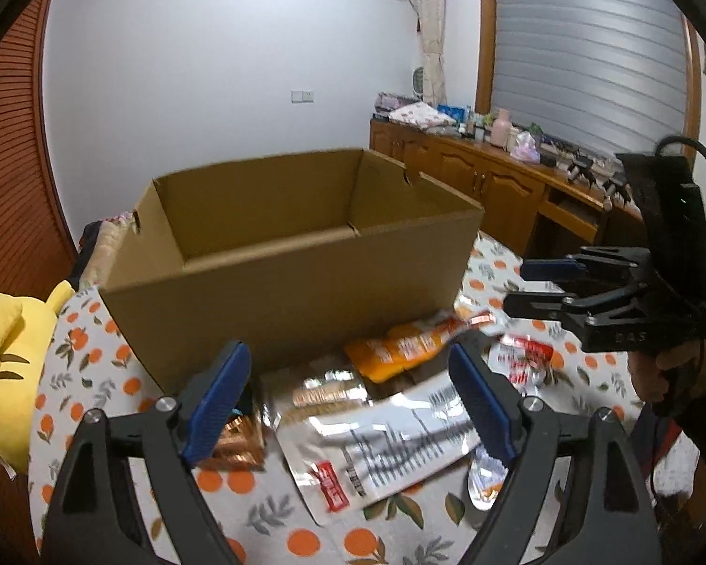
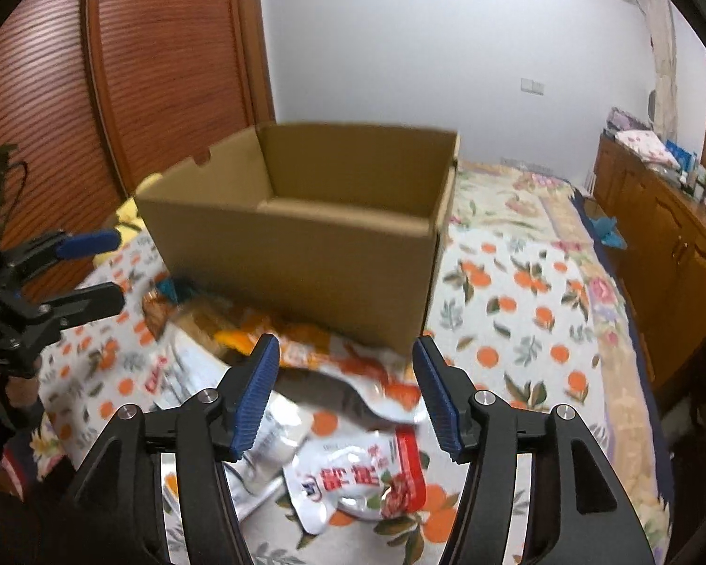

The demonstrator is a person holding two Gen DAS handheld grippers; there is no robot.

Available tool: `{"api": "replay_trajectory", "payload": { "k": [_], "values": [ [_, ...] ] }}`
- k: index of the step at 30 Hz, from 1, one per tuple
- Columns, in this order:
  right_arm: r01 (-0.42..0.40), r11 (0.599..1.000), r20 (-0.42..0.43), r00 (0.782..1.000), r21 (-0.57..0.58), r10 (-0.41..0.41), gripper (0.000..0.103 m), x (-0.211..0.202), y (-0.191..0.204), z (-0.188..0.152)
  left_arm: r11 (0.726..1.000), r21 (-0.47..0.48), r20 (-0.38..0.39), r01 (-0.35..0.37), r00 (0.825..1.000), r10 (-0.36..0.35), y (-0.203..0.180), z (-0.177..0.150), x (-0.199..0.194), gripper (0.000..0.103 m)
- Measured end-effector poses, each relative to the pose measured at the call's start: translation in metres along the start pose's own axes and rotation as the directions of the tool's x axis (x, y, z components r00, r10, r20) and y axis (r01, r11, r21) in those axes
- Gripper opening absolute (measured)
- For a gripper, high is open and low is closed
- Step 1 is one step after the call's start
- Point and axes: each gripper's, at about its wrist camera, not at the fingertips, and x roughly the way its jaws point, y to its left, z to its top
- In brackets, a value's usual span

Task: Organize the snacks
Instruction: 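Lower the right gripper onto the orange-and-white bag and close it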

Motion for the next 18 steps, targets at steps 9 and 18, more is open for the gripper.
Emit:
{"api": "replay_trajectory", "payload": {
  "k": [9,18],
  "values": [
    [0.000,0.997,-0.076,0.997,-0.076,-0.006,0.060,0.031,0.008,-0.012,1.000,-0.005,-0.042,-0.002,0.999,0.002,-0.007,-0.023,0.010,0.087],
    [0.014,0.982,-0.175,0.983,-0.188,-0.047,0.060,0.067,0.011,-0.008,1.000,-0.031,-0.066,-0.002,0.998,0.000,0.000,-0.033,0.017,0.087]
  ]
}}
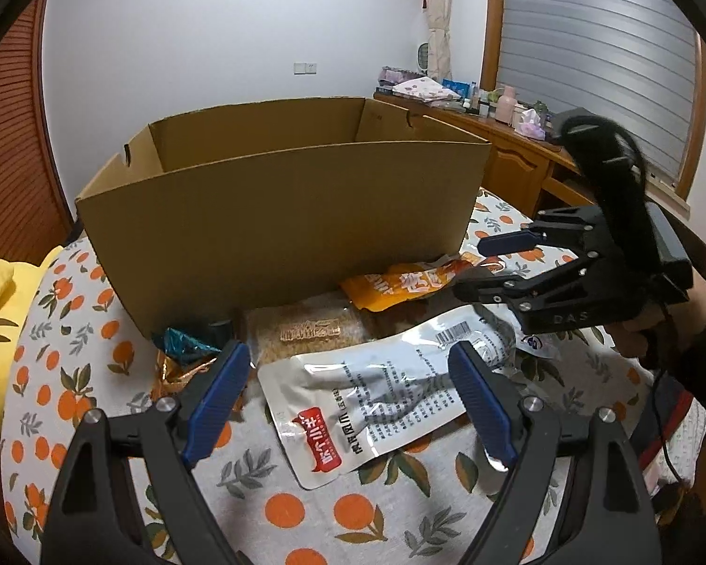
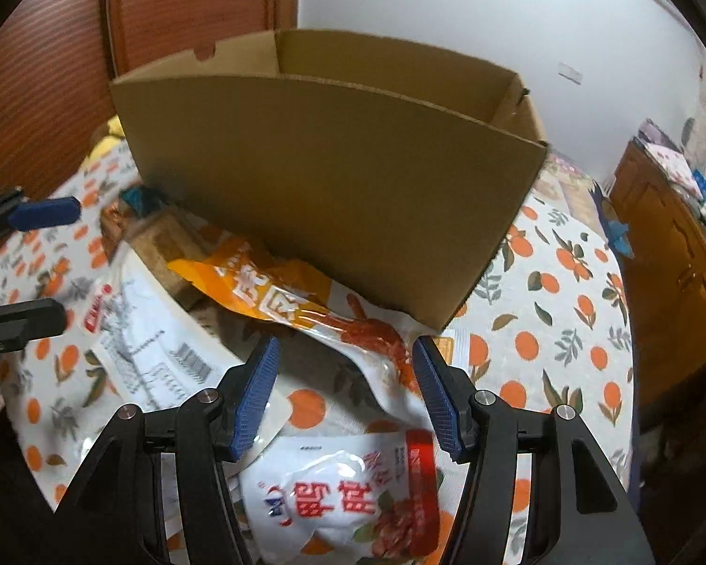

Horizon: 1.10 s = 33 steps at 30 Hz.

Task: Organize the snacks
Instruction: 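Lower the right gripper onto the orange-and-white bag and close it, then grasp the white red-labelled bag with the left gripper while the right gripper lifts the orange bag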

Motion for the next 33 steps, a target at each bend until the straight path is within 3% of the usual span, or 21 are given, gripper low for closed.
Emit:
{"api": "replay_trajectory", "payload": {
  "k": [7,12,21,33],
  "values": [
    [0.017,0.998,-0.069,0.997,-0.064,-0.021,0.060,0.024,0.003,0.008,1.000,-0.001,-0.017,0.007,1.000,-0.007,0.000,-0.007,0.007,0.087],
    [0.025,0.996,-0.073,0.997,-0.086,-0.032,0.061,0.028,0.006,0.009,1.000,-0.003,-0.027,0.010,1.000,-0.010,-0.001,-0.012,0.008,0.087],
    [0.016,0.989,-0.058,0.998,-0.146,-0.024,0.029,0.014,0.015,-0.003,0.999,0.025,-0.047,0.027,0.999,-0.026,-0.011,-0.019,0.009,0.087],
    [-0.012,0.990,0.023,1.000,-0.141,0.015,0.023,-0.025,0.020,-0.009,0.991,0.103,-0.075,0.082,0.994,-0.075,-0.015,-0.013,0.015,0.086]
  ]
}}
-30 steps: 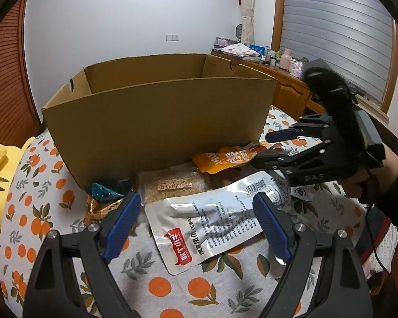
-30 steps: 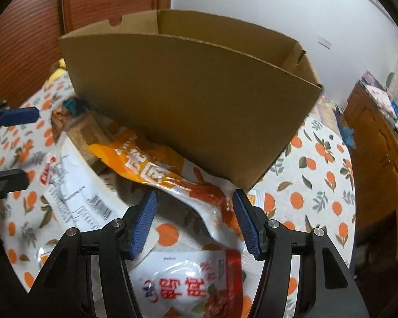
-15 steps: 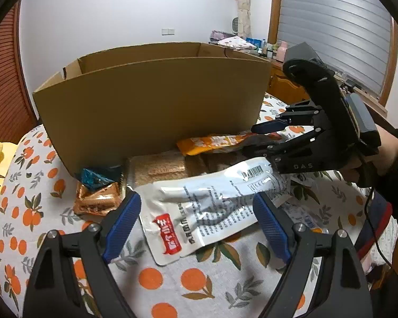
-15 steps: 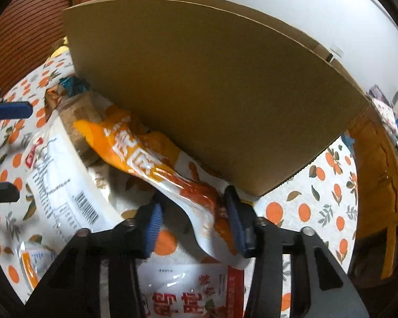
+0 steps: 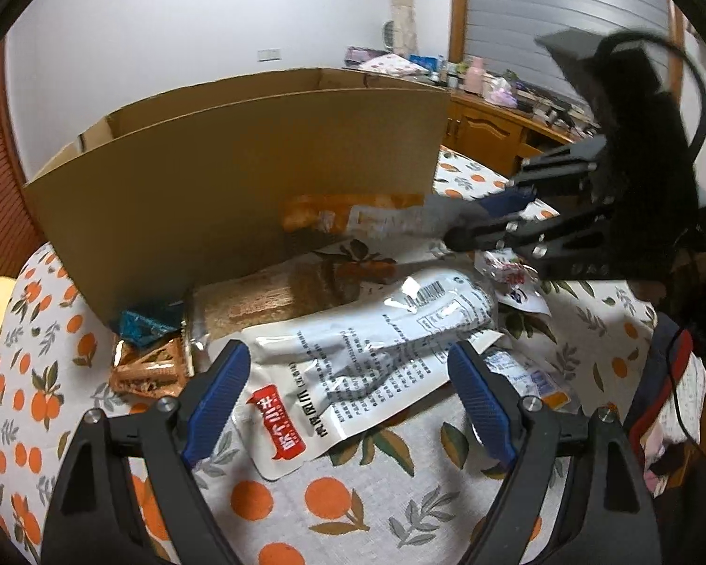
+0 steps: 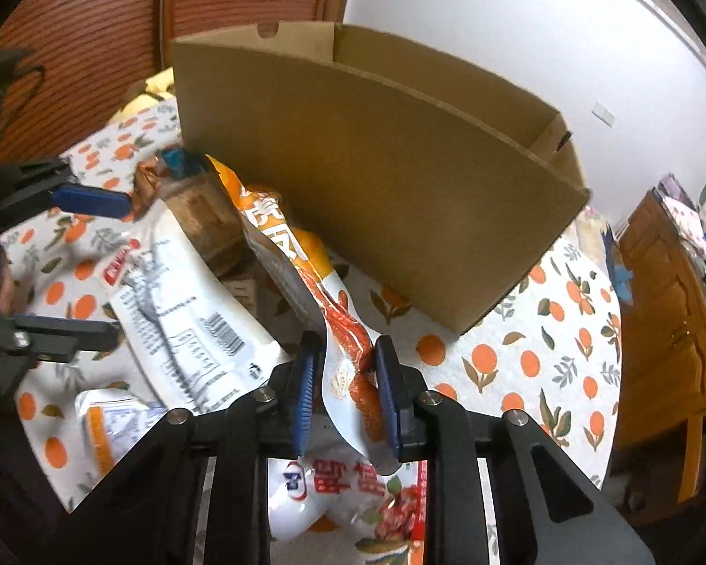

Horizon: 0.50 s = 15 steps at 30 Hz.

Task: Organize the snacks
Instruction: 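Grasp the white red-labelled bag with the left gripper while the right gripper lifts the orange bag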

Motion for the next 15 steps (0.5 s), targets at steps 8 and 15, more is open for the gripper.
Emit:
{"api": "replay_trajectory", "payload": {
  "k": [8,15],
  "values": [
    [-0.001,1.000,0.027,1.000,0.024,0.001,0.023,-0.020,-0.002,-0.004,0.990,0.137,-0.091,0.042,0.995,-0.030,-0.013,0.002,0.012,0.085],
    [-0.003,0.999,0.053,0.999,0.045,0.001,0.023,-0.036,-0.005,-0.009,0.963,0.266,-0.162,0.035,0.987,0.009,-0.025,0.009,0.030,0.087]
  ]
}}
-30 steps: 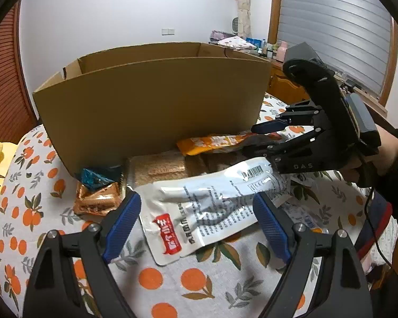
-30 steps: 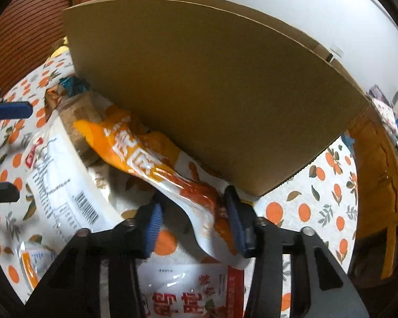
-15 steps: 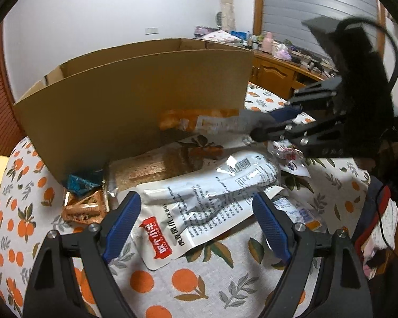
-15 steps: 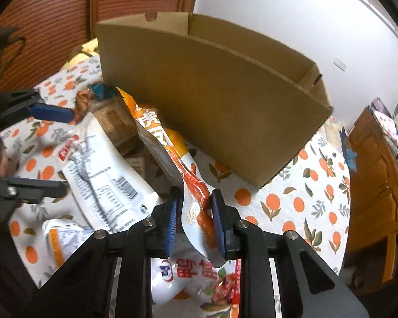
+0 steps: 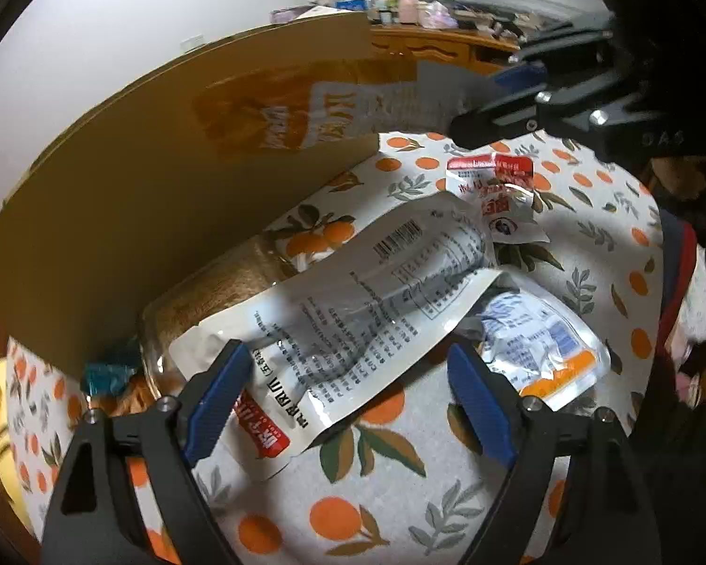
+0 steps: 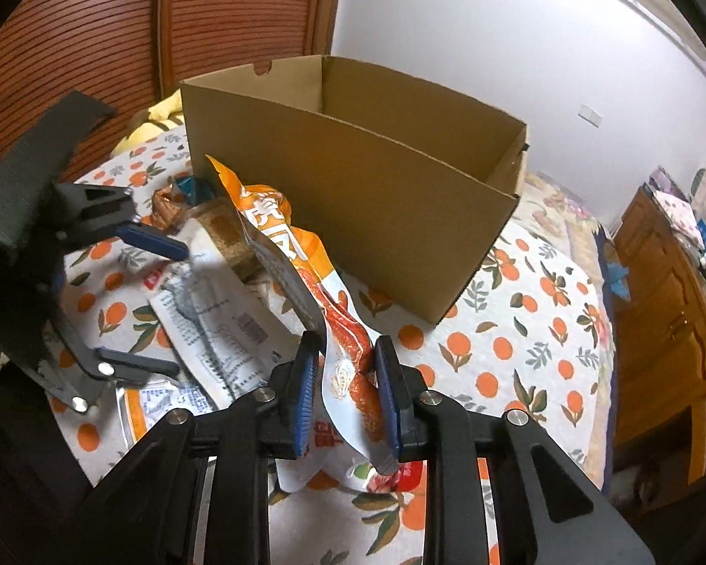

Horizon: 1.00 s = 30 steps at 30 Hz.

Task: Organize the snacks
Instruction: 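Grasp the white red-labelled bag with the left gripper while the right gripper lifts the orange bag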

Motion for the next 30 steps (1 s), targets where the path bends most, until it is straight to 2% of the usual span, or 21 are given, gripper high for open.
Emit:
{"api": "replay_trajectory", "payload": {
  "k": [7,14,20,22,23,25,26,27,30],
  "values": [
    [-0.008,1.000,0.012,1.000,0.019,0.007,0.023,-0.008,-0.002,-0.008,1.000,0.021,-0.003,-0.022,1.000,0.022,0.001,0.014,-0.001,0.087],
    [-0.006,0.999,0.023,1.000,0.048,0.005,0.023,-0.014,-0.011,-0.013,0.995,0.100,-0.041,-0.029,0.999,0.033,-0.007,0.030,0.016,0.087],
    [0.001,0.997,0.024,1.000,0.074,-0.002,0.023,-0.018,-0.018,-0.021,0.997,0.071,-0.016,-0.022,1.000,0.023,-0.003,0.036,0.021,0.087],
    [0.003,0.997,0.021,1.000,0.082,-0.004,0.023,-0.017,-0.020,-0.024,0.998,0.061,-0.006,-0.019,1.000,0.019,-0.001,0.035,0.018,0.082],
    [0.003,0.996,0.019,1.000,0.084,-0.005,0.023,-0.016,-0.020,-0.026,0.998,0.060,0.000,-0.030,1.000,0.030,0.000,0.034,0.017,0.073],
    [0.003,0.996,0.015,1.000,0.090,-0.004,0.023,-0.014,-0.021,-0.029,0.998,0.049,0.004,-0.041,0.999,0.041,0.003,0.031,0.012,0.066],
    [0.002,0.996,0.015,1.000,0.091,-0.004,0.023,-0.014,-0.021,-0.029,0.999,0.040,0.007,-0.026,1.000,0.026,0.005,0.030,0.010,0.058],
    [0.003,0.996,0.014,1.000,0.094,-0.005,0.023,-0.013,-0.021,-0.030,0.999,0.038,0.027,-0.008,1.000,0.007,0.006,0.029,0.003,0.043],
    [0.002,0.995,0.017,1.000,0.104,-0.004,0.023,-0.012,-0.021,-0.030,1.000,0.009,0.047,-0.020,0.999,0.020,0.012,0.030,-0.007,0.028]
  ]
}}
